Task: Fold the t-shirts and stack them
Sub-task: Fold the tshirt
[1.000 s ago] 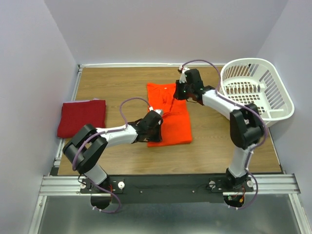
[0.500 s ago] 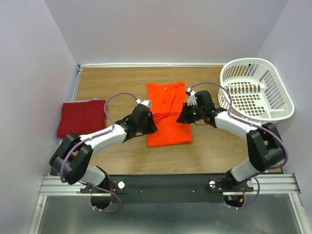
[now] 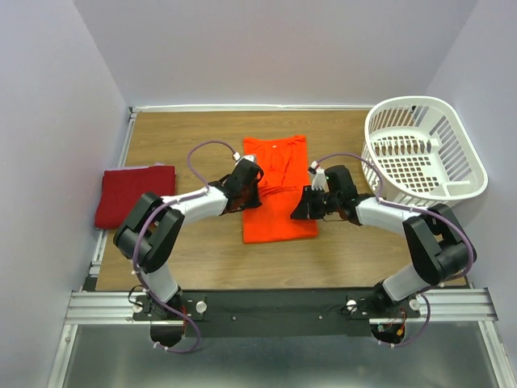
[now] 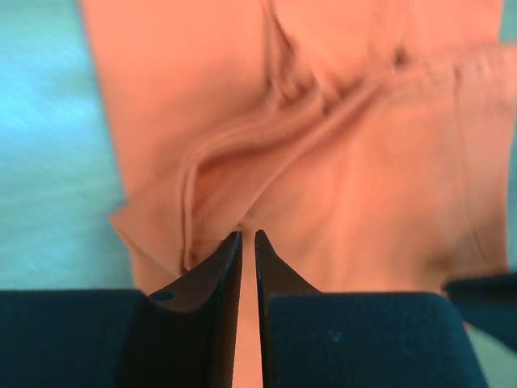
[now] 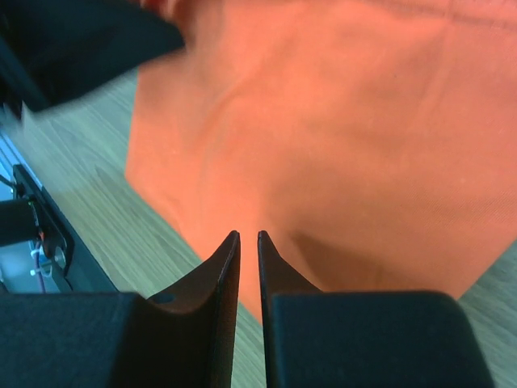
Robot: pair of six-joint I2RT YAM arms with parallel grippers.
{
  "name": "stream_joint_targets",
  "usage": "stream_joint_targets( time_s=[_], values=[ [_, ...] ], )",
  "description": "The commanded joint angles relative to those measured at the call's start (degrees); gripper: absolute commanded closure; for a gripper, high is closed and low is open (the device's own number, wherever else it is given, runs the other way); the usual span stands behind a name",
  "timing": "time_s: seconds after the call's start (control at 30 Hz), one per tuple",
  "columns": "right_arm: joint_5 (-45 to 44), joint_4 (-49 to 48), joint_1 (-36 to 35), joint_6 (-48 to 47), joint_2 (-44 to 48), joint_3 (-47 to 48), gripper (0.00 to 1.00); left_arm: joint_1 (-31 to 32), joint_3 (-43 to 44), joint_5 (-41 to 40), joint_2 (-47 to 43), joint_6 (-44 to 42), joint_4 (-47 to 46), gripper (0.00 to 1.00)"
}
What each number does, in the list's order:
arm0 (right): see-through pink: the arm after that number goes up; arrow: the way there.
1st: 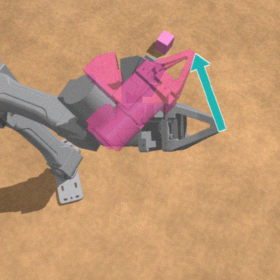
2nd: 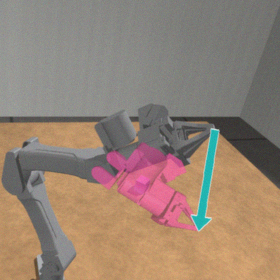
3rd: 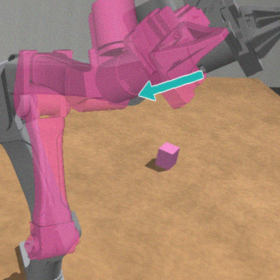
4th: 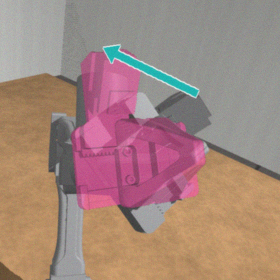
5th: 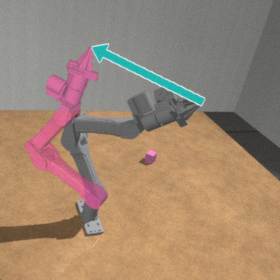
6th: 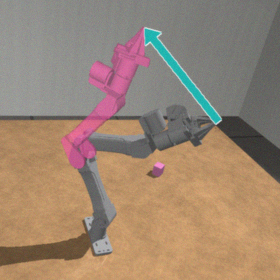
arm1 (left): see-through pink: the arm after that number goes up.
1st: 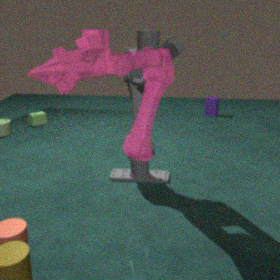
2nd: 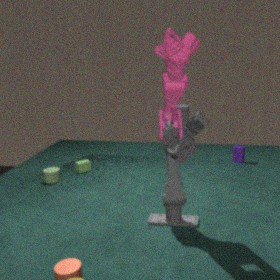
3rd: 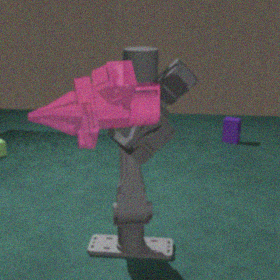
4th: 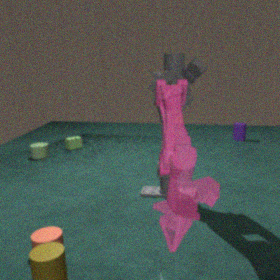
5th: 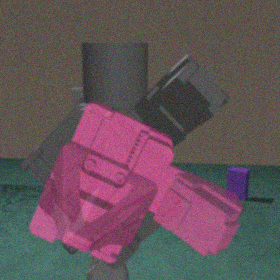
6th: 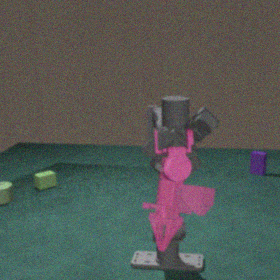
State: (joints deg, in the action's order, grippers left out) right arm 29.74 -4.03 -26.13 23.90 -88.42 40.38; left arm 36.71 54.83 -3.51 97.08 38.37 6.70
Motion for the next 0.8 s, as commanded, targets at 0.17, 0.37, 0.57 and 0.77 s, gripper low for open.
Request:
stream_joint_targets(
  time_s=[0.17,0.37,0.57,0.77],
  values=[
    [1.38,-3.61,0.29,0.27,1.15,-3.20,0.79,-6.47,10.90,-8.53,7.94,-5.14,4.55,0.81],
    [1.73,-3.53,0.29,1.50,3.52,-4.08,0.79,-8.58,21.46,-8.89,10.24,-7.34,7.80,0.81],
    [5.15,-3.88,0.81,2.55,6.50,-6.71,0.79,-8.50,8.74,-0.74,-4.50,-5.24,5.00,0.80],
    [8.23,-7.13,3.36,4.92,8.53,-11.37,0.79,-5.78,-11.65,11.76,-18.23,-1.64,-0.80,0.80]
  ],
)
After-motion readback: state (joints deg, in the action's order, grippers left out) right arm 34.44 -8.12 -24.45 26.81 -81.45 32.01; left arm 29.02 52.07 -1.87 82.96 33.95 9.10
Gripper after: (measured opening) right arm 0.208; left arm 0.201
